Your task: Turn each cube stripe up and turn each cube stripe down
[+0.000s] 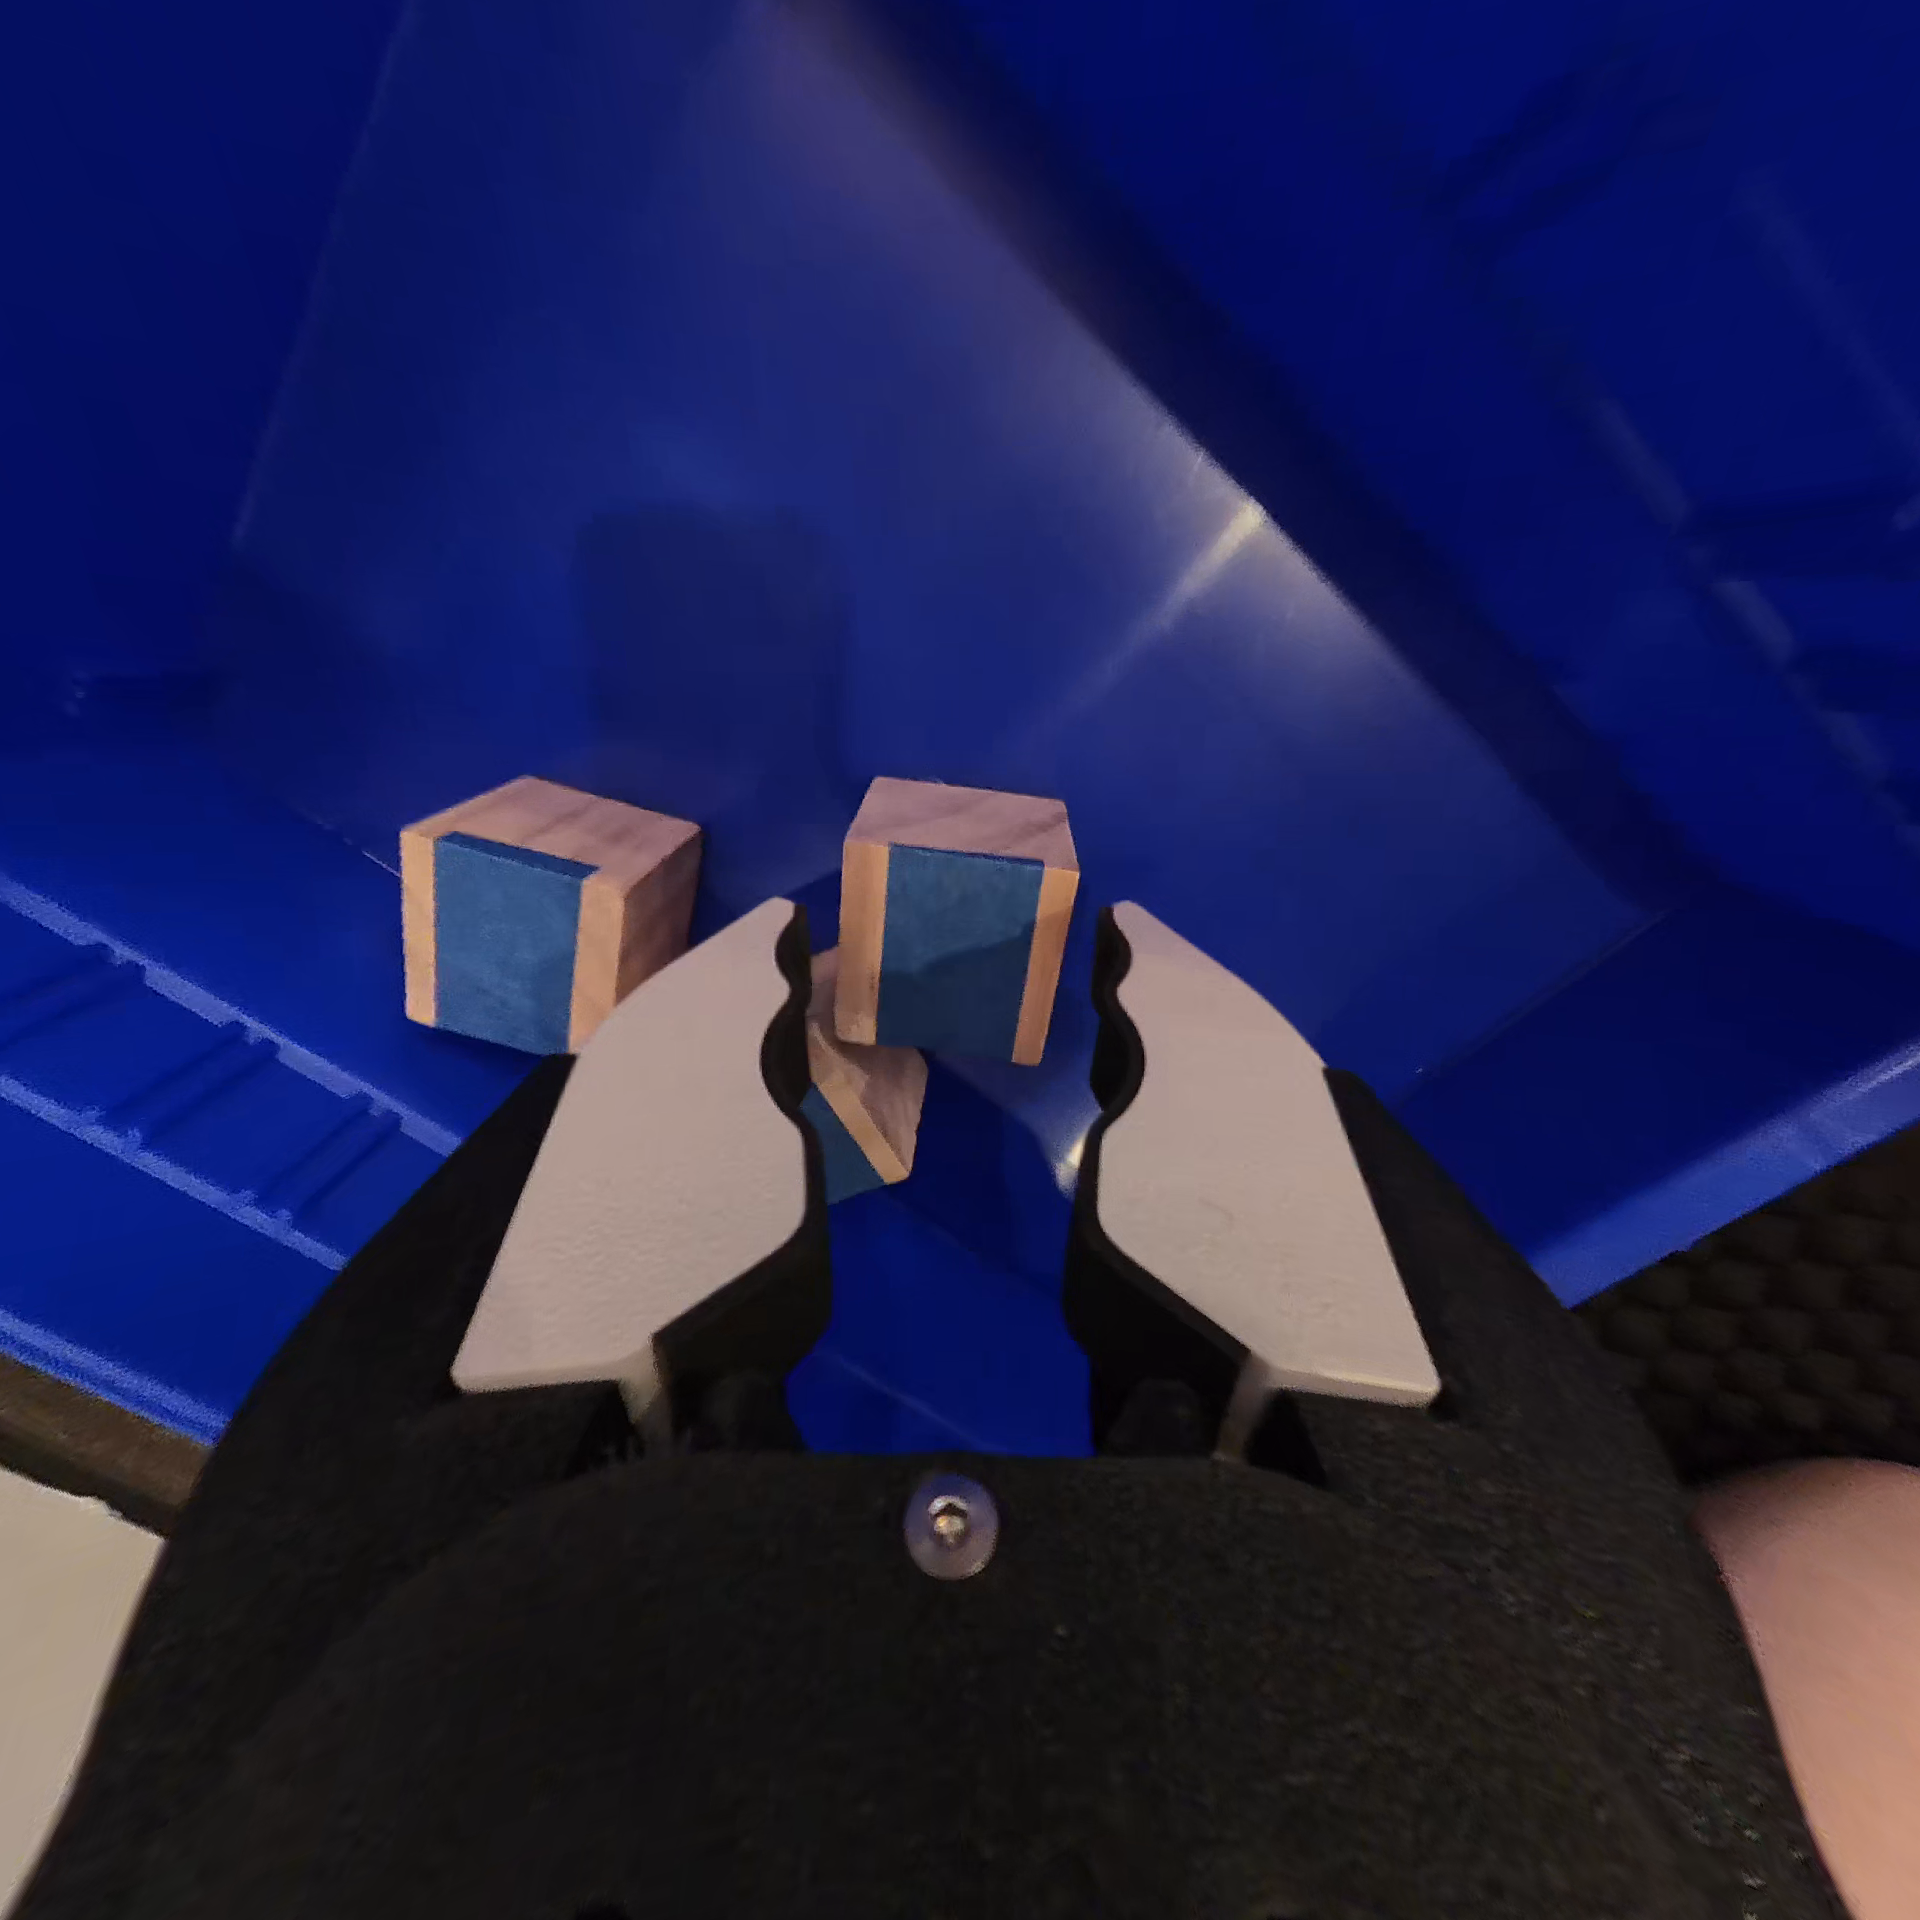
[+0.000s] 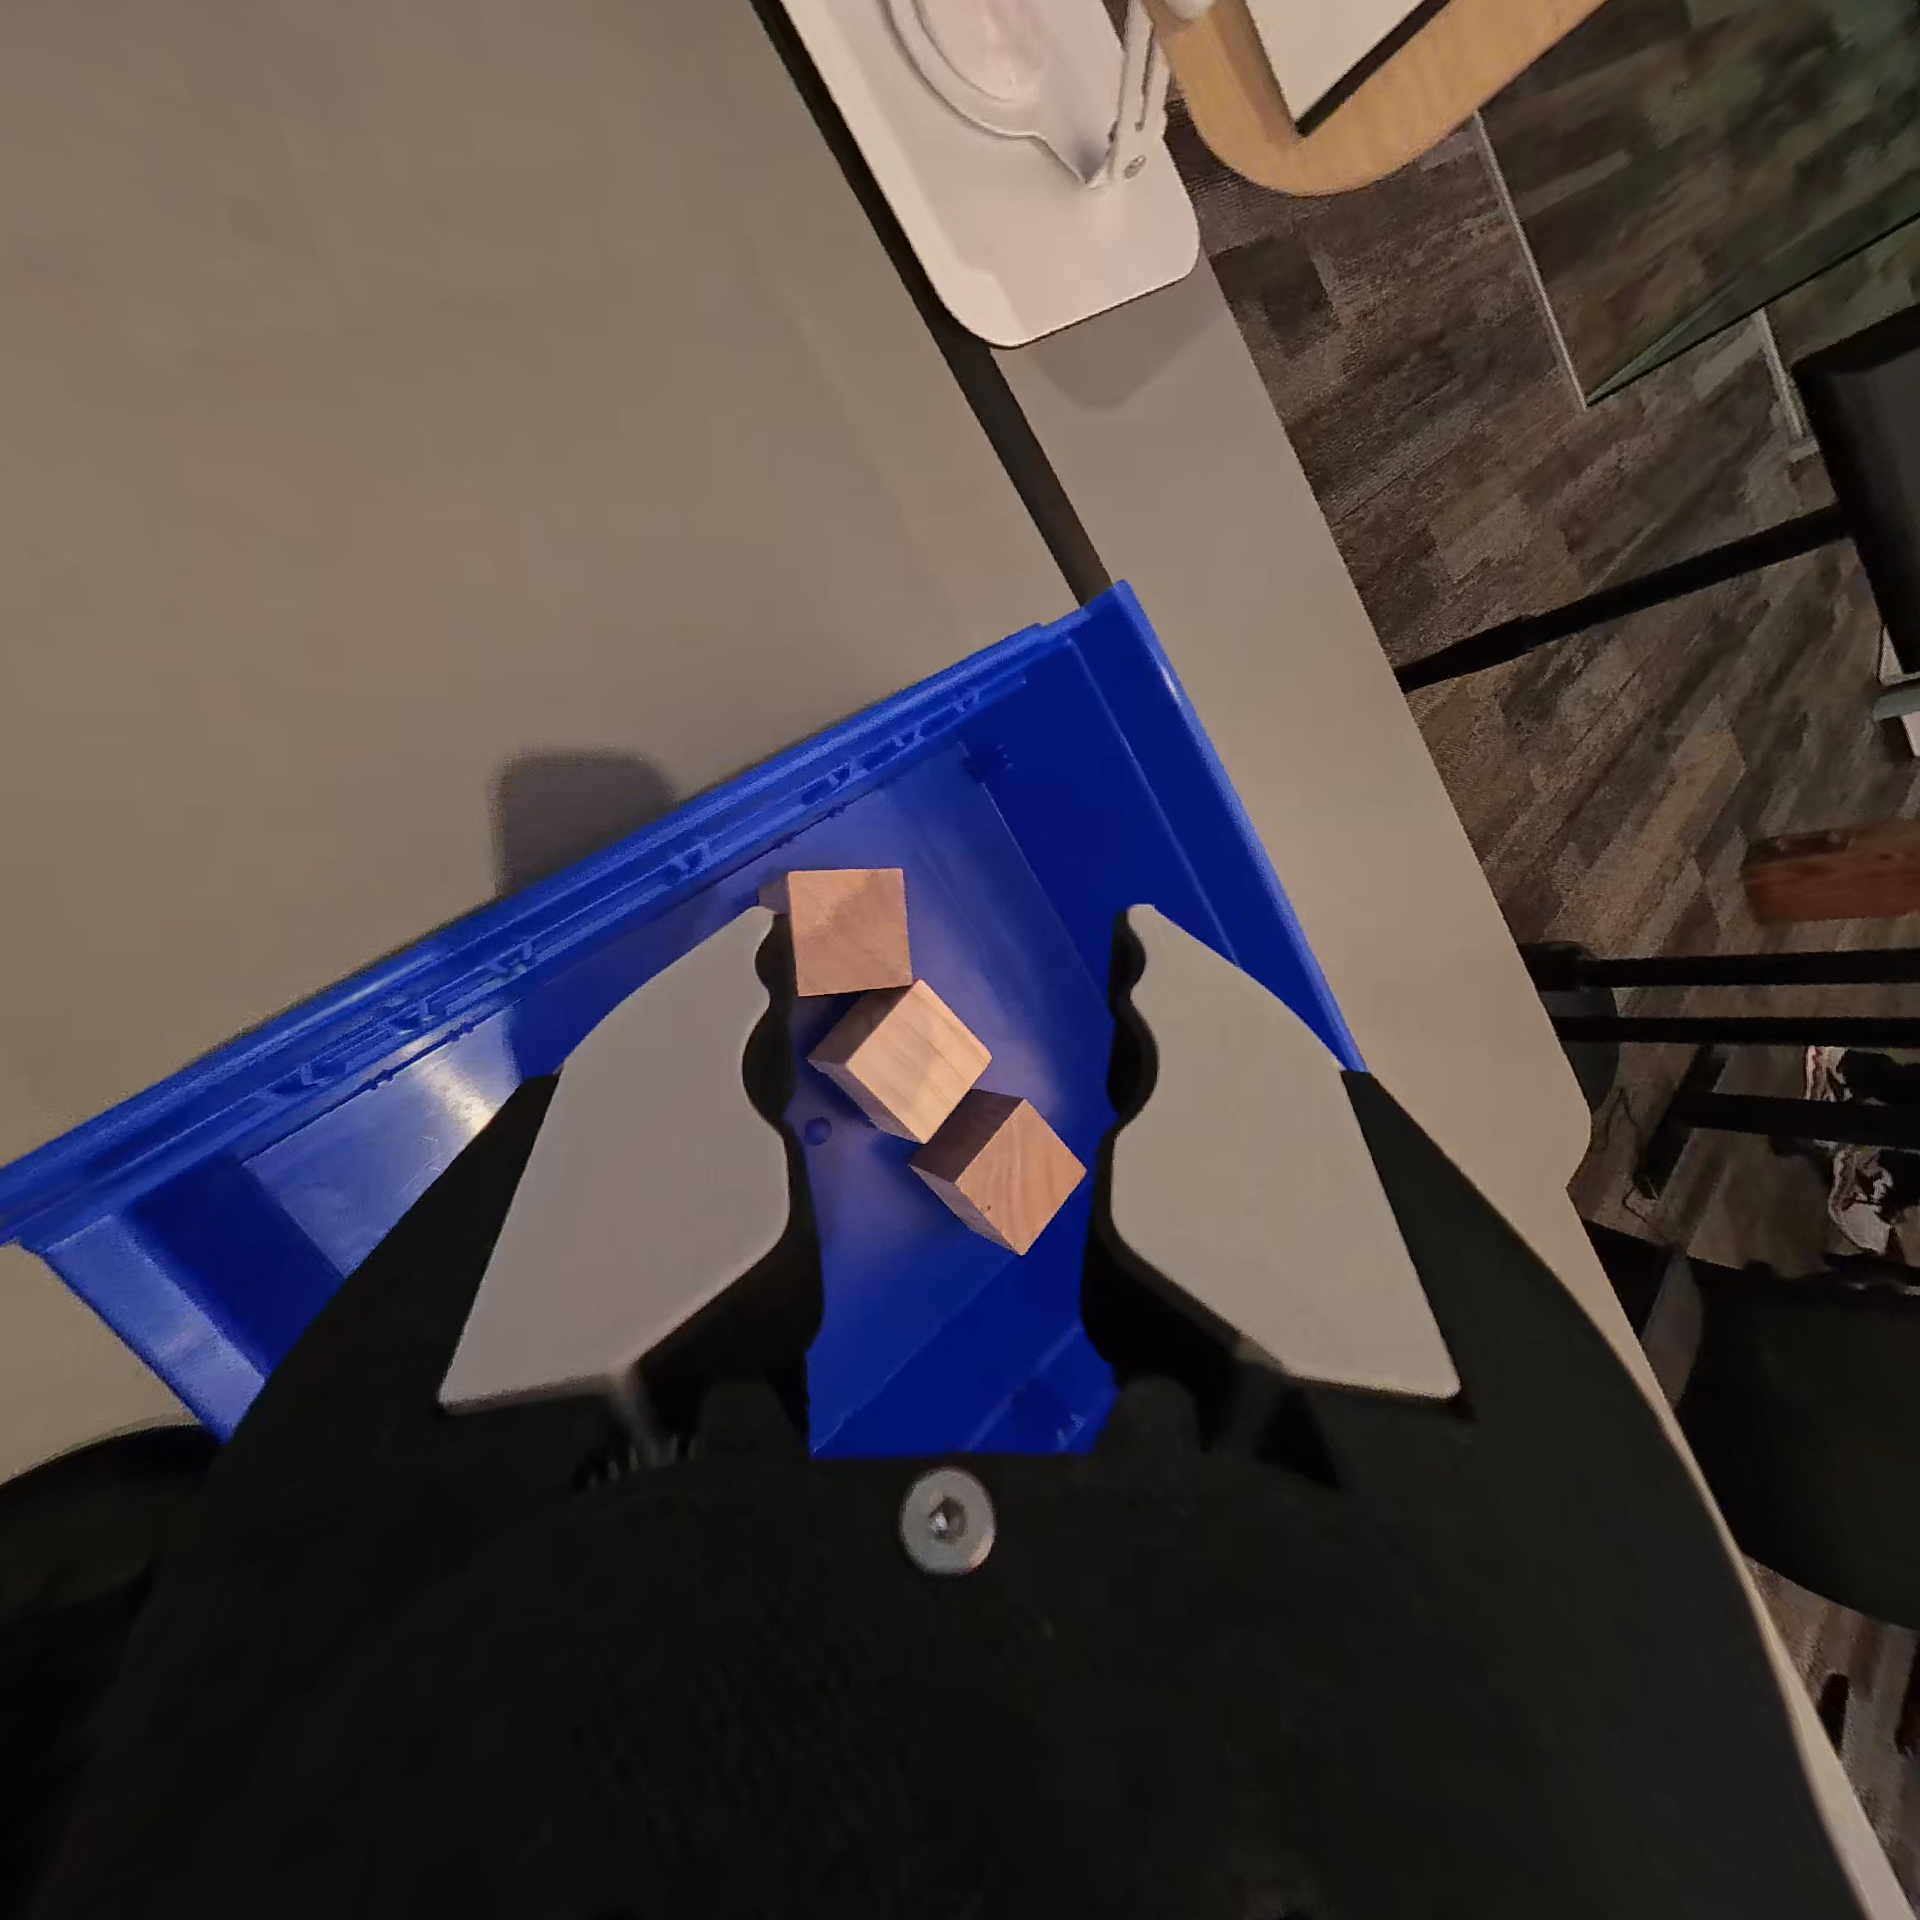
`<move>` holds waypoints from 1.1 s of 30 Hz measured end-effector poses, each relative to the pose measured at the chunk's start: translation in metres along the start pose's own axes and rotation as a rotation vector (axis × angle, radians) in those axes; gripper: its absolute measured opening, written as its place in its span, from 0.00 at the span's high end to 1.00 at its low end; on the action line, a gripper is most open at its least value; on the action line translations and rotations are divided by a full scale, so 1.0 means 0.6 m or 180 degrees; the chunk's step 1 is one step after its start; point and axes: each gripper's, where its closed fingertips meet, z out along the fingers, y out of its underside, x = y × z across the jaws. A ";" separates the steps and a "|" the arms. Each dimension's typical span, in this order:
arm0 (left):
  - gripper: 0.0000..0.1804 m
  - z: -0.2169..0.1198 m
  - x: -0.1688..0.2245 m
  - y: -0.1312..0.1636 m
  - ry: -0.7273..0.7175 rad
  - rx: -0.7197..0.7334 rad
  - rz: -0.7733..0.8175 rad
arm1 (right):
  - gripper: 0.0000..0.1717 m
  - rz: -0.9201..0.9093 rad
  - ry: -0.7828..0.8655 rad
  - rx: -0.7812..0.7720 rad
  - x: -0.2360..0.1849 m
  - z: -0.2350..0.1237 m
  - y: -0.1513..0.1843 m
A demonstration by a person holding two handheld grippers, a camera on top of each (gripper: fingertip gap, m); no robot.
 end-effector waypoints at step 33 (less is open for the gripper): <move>0.75 -0.364 0.382 -0.292 0.3419 0.3366 0.0844 | 0.58 -0.1888 0.0970 0.2877 -0.288 -0.124 -0.377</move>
